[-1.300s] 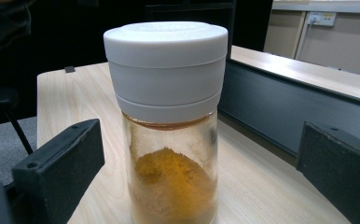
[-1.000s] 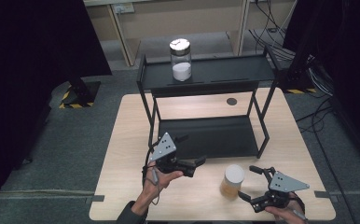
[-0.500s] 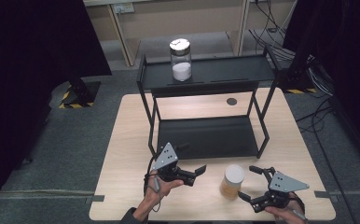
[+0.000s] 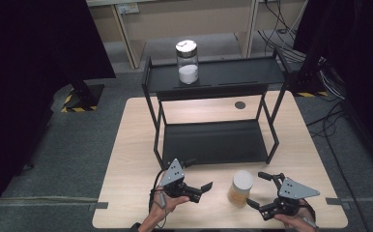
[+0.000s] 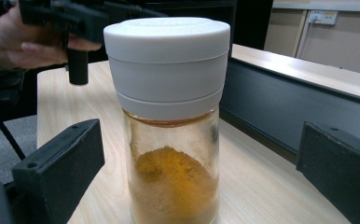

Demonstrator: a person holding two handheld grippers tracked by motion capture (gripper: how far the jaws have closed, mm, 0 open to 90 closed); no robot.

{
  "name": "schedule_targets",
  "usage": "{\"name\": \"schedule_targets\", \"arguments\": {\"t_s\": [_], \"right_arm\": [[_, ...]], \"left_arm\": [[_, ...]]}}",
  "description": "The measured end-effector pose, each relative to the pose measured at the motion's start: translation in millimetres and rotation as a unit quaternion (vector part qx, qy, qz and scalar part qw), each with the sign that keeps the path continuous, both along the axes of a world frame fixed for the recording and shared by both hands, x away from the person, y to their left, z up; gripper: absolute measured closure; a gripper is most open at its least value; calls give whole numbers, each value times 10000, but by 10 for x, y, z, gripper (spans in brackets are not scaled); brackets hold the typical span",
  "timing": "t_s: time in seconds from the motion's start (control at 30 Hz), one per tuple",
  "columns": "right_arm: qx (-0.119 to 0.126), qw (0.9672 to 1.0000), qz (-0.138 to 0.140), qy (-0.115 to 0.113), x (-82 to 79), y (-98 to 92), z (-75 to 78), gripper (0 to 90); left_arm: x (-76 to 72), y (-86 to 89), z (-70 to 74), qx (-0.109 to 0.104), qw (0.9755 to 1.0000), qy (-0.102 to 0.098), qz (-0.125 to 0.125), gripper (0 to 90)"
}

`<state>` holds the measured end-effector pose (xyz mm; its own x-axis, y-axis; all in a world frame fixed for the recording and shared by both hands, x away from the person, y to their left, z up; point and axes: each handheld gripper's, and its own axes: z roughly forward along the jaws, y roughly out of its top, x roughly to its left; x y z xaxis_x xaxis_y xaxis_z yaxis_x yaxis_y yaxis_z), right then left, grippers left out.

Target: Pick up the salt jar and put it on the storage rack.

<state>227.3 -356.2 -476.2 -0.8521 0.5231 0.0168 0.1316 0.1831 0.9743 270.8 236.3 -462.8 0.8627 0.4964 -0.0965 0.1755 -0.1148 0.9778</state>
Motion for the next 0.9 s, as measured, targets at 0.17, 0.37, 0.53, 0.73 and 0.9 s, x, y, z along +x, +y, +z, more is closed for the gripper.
{"name": "schedule_targets", "arguments": {"t_s": [0.17,0.37,0.53,0.73,0.9], "right_arm": [[4,10000,6,2,2,-1,-2,11],[31,10000,15,3,5,-10,-11,12],[39,10000,20,3,4,-10,-12,11],[58,10000,21,21,3,-16,-23,11],[64,10000,-4,17,-26,-19,-20,11]], "left_arm": [[-33,7,-88,64,10000,70,21,13],[-98,34,-122,60,10000,-13,47,13],[-133,47,-161,113,9999,62,40,13],[-177,58,-190,164,9998,66,59,13],[-171,54,-212,195,9998,95,45,13]]}}
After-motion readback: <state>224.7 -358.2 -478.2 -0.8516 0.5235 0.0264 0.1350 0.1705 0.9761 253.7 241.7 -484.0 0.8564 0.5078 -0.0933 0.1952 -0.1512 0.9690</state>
